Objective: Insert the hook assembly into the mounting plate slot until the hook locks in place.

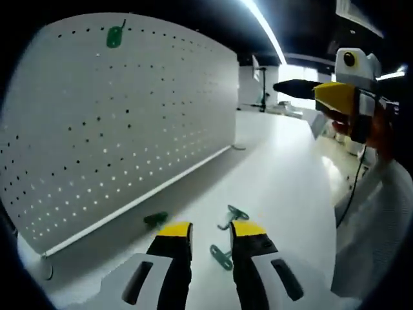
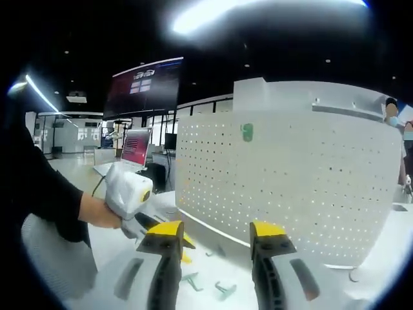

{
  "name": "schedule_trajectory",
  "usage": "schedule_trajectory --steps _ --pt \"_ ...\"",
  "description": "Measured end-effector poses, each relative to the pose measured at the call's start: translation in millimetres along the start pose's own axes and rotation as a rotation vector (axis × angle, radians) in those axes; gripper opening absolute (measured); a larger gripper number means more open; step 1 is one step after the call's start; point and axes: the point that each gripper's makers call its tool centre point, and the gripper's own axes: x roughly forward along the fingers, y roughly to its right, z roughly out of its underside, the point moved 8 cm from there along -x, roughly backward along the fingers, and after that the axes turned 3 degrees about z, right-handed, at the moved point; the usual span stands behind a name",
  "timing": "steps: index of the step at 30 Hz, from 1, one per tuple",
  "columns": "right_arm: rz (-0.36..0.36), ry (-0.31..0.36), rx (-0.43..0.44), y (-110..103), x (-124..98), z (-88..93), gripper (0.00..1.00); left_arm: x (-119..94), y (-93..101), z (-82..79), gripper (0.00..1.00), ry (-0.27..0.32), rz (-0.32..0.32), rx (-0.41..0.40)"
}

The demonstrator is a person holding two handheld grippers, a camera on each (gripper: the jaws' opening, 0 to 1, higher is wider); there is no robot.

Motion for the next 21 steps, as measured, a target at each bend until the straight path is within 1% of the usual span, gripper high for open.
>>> schedule_trajectory --steps 3,9,12,19,21 --pt "0.006 -0.004 -0.001 0.8 0.0 0.3 0.39 3.9 2.5 5.0 0.20 -0.041 0.005 -0.007" --pt "0.015 -0.016 0.001 2.4 0.4 1.8 0.38 10.7 7.6 7.9 0.16 -0.081 0.009 -0.005" --pt "0.014 -0.020 0.000 2.5 0.4 2.4 0.38 14.9 9.2 13.5 0.15 -0.135 -0.013 0.026" --pt "0.012 -0.031 0.003 3.3 1.6 4.9 0.38 21.9 14.8 18.4 0.14 -0.167 -0.021 0.030" --pt "0.010 -0.036 0.001 2.8 2.2 5.7 0.38 23.4 14.9 19.9 0.14 -0.179 -0.033 0.043"
